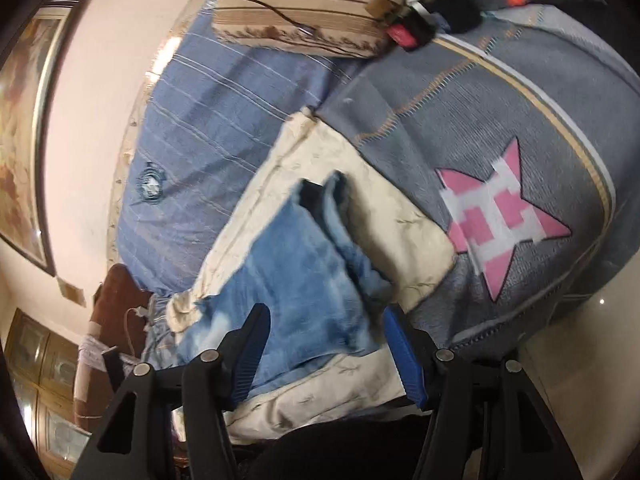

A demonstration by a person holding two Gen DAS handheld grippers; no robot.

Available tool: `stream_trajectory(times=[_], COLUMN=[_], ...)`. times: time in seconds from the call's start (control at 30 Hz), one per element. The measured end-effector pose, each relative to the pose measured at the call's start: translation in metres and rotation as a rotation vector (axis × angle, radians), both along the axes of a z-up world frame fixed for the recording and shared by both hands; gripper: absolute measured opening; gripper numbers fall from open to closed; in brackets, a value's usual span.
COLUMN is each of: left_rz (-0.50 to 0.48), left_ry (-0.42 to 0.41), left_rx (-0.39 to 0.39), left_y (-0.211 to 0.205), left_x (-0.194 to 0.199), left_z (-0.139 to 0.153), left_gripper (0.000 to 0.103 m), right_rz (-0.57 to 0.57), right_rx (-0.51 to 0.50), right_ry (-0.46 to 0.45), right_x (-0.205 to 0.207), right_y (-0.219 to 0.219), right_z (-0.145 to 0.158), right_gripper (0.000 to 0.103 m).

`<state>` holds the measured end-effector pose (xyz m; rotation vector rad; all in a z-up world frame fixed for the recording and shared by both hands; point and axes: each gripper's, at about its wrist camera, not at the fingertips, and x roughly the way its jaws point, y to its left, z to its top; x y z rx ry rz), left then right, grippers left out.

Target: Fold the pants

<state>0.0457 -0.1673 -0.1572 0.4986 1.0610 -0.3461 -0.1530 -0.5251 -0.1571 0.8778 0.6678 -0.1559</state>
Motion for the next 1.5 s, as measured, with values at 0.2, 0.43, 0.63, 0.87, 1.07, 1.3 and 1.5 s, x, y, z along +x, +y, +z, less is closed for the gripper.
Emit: stream_trajectory(times=[0.2, 0.43, 0.63, 0.87, 1.07, 1.3, 1.5], left_rz=[0.022, 0.1, 0.174, 0.284, 0.307, 0.307, 0.288], left_ry=[-0.023, -0.099, -0.147, -0.149, -0.118, -0.108, -0.259], left_rx=[0.008, -0.045, -0.099, -0.139, -0.171, -0.192, -0.158], left_y=[0.012, 0.055, 0.099, 0.147, 0.166, 0.18, 0.197], left_x=[0.002, 0.006, 0.014, 0.022, 0.021, 0.025, 0.054], left_z=[0.007, 0.044, 0.075, 0.08, 0.074, 0.075, 0.172], left_gripper=[0.086, 0.086, 0.086, 0.086, 0.086, 0.086, 0.086], right_rz=[-0.019, 0.029, 0.14, 0.162, 0.154, 0.151, 0.17], right_rx=[-0.087, -0.169, -0.264, -0.489, -0.584, -0.582, -0.611], right_ry=[0.03, 0.093, 0.216, 0.383, 0.479, 0.46, 0.428], right_x=[0.027, 0.055, 0.09, 0.115, 0.12, 0.123, 0.127], right_y=[-0.011, -0.011, 0.011, 0.057, 0.064, 0.08, 0.101], right_z=[0.0, 0.001, -0.007, -0.002, 0.016, 0.038, 0.056], right_gripper=[0.065, 0.068, 0.074, 0.066, 0.025, 0.011, 0.01])
